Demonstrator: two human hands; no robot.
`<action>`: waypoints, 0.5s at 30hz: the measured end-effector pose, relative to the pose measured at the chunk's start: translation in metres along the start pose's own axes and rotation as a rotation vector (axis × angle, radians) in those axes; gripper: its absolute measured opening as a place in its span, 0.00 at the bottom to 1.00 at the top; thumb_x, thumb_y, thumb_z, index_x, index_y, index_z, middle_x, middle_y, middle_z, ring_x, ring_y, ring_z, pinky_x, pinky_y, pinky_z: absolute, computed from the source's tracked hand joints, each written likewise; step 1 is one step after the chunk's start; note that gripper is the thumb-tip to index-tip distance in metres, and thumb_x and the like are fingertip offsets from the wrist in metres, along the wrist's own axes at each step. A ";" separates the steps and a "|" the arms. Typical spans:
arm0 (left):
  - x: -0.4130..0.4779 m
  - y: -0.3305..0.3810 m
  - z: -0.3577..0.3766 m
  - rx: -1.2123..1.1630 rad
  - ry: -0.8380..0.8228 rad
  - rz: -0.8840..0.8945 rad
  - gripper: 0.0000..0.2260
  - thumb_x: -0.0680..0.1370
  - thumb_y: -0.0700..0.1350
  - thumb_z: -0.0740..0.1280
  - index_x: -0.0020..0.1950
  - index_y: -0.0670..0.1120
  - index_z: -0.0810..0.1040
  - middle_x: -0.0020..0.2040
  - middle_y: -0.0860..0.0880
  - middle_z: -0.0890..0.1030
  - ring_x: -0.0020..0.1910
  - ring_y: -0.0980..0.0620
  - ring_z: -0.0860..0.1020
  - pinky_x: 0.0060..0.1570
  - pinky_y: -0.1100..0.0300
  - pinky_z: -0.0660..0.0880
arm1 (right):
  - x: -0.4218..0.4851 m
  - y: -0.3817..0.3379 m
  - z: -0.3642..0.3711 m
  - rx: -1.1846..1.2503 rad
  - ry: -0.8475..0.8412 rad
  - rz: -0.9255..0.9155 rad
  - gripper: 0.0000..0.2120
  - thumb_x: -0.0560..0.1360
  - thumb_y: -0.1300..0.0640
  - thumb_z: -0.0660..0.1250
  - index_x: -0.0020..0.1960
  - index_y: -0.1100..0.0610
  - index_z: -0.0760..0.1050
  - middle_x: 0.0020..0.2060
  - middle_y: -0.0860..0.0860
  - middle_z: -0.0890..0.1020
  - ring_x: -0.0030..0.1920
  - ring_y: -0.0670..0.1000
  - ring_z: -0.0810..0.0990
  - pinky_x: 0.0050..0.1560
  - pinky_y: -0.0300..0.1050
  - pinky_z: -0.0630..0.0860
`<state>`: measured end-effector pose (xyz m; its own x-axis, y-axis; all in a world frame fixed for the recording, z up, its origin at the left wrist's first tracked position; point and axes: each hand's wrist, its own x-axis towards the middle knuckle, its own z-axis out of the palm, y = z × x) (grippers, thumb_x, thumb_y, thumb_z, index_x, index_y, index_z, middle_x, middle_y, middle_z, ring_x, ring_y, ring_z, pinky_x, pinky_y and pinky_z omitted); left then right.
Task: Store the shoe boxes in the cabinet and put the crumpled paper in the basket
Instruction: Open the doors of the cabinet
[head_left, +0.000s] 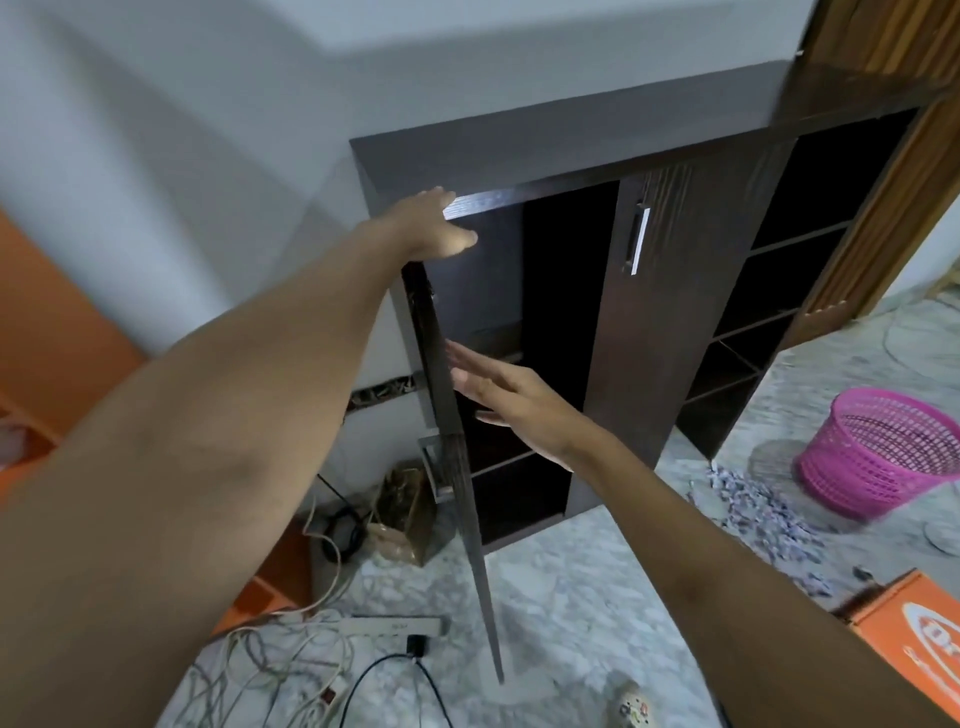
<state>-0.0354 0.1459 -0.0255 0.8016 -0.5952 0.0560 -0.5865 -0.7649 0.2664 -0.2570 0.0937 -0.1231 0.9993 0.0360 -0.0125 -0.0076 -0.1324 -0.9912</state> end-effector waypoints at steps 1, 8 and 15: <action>0.000 -0.001 -0.001 -0.009 -0.013 -0.012 0.35 0.78 0.57 0.64 0.80 0.47 0.54 0.81 0.50 0.51 0.79 0.48 0.51 0.77 0.52 0.51 | 0.003 0.000 0.003 -0.016 -0.002 -0.013 0.31 0.77 0.39 0.63 0.77 0.43 0.60 0.75 0.43 0.66 0.73 0.44 0.66 0.72 0.49 0.65; 0.008 -0.003 -0.002 0.023 -0.033 -0.002 0.35 0.77 0.58 0.63 0.80 0.48 0.55 0.80 0.50 0.53 0.79 0.47 0.53 0.76 0.50 0.53 | 0.006 0.005 -0.010 0.039 -0.002 -0.031 0.31 0.76 0.37 0.62 0.76 0.42 0.61 0.73 0.44 0.69 0.73 0.46 0.68 0.70 0.51 0.68; 0.023 0.015 0.001 0.141 0.064 0.074 0.25 0.79 0.60 0.60 0.68 0.44 0.72 0.68 0.43 0.74 0.66 0.42 0.72 0.62 0.50 0.69 | 0.007 0.009 -0.067 -0.065 0.232 -0.029 0.20 0.76 0.40 0.64 0.67 0.40 0.71 0.63 0.43 0.78 0.63 0.44 0.78 0.64 0.48 0.76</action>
<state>-0.0262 0.1200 -0.0214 0.7589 -0.6374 0.1331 -0.6508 -0.7494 0.1216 -0.2474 0.0268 -0.1231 0.9810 -0.1865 0.0540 0.0163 -0.1982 -0.9800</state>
